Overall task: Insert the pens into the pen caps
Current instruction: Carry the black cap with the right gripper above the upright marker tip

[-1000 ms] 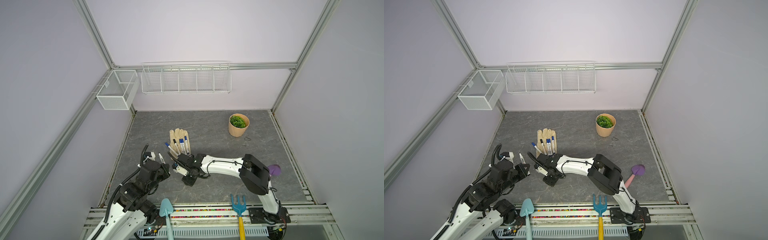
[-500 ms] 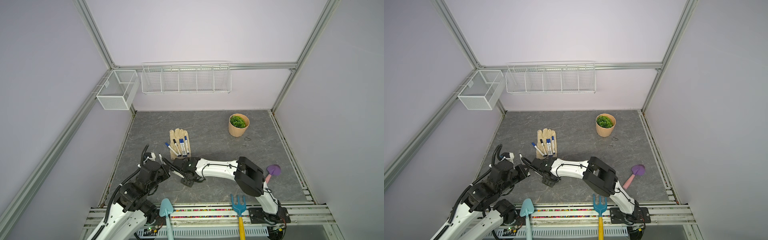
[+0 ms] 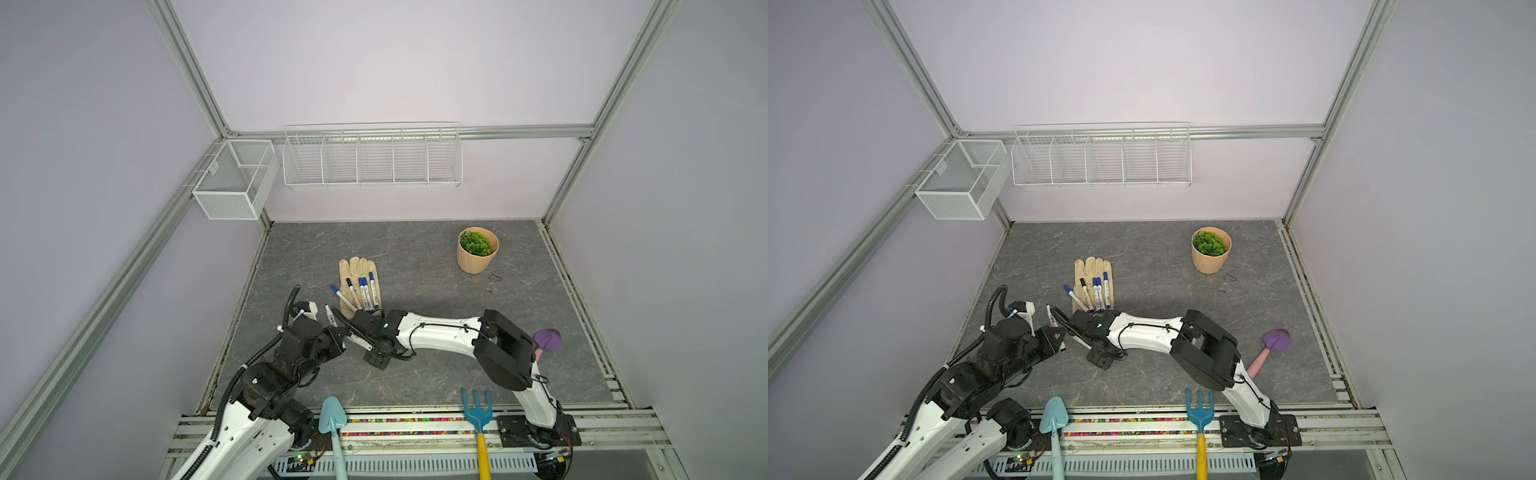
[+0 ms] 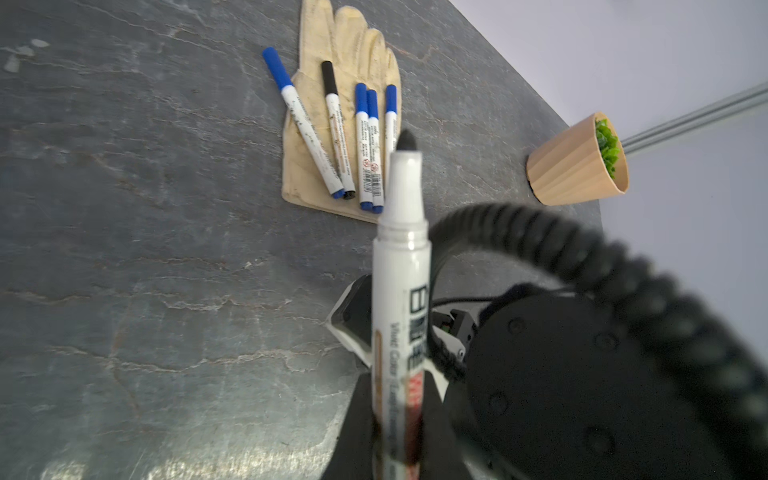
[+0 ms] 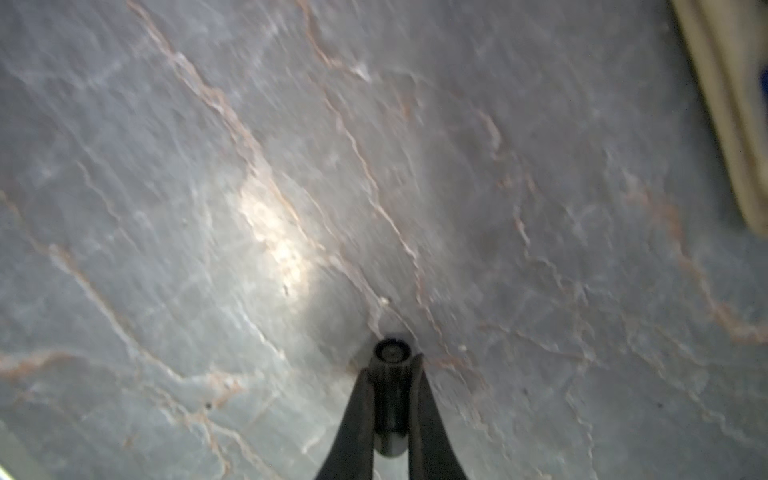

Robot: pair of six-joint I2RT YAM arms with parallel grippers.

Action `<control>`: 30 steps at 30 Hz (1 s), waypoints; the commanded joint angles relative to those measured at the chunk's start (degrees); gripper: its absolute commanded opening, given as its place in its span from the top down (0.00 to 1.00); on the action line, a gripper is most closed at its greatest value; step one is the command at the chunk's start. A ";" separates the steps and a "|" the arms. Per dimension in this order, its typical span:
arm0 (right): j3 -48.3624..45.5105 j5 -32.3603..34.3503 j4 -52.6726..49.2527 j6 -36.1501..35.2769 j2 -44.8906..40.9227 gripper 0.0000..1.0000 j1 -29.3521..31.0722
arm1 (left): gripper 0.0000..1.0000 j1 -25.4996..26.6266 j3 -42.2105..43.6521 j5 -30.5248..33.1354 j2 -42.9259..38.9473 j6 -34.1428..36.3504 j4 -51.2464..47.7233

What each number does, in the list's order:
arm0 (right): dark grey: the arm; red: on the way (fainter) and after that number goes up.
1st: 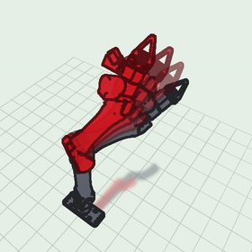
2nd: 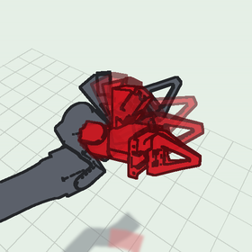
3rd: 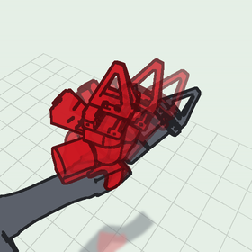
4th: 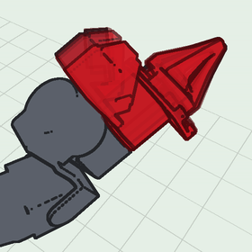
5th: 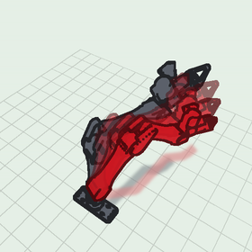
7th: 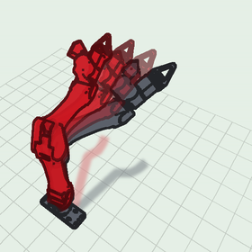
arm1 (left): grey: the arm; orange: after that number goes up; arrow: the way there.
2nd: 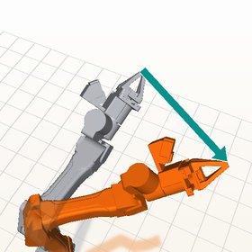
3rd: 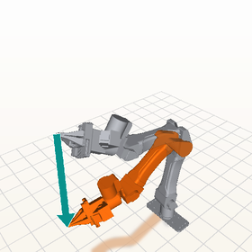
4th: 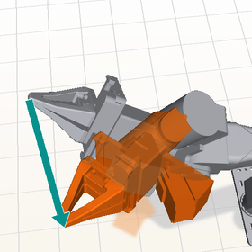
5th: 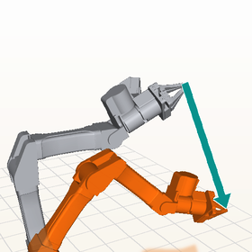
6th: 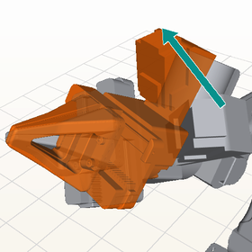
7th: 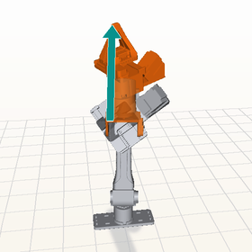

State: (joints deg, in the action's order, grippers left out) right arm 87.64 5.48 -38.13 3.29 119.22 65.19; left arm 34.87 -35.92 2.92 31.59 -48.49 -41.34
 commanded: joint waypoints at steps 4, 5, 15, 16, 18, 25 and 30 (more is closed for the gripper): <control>-10.71 -12.66 12.08 13.39 -21.98 0.93 -12.16 | 1.00 1.12 2.61 -12.60 6.39 4.44 11.68; -12.79 -15.24 14.66 16.02 -24.69 0.93 -14.43 | 1.00 2.40 2.35 -13.09 7.77 5.24 13.17; -20.00 -35.55 37.74 32.78 -33.35 0.92 -21.93 | 1.00 11.60 -1.17 -17.48 18.41 10.73 21.13; -19.88 -36.19 38.55 33.48 -33.31 0.92 -21.99 | 1.00 11.79 -1.21 -17.42 18.55 10.69 21.59; -19.24 -37.05 38.77 34.24 -32.62 0.92 -21.98 | 1.00 12.12 -1.09 -17.17 18.33 10.45 22.49; -18.16 -38.40 36.47 34.08 -30.20 0.92 -21.96 | 1.00 12.50 -0.79 -16.47 16.95 9.79 24.39; -18.47 -39.04 33.95 32.38 -29.96 0.92 -21.76 | 1.00 12.48 -1.21 -15.89 16.39 9.82 24.31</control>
State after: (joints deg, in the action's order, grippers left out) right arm 68.99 -31.75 -2.92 36.01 89.08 43.33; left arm 47.00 -34.96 -13.47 48.62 -39.35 -18.22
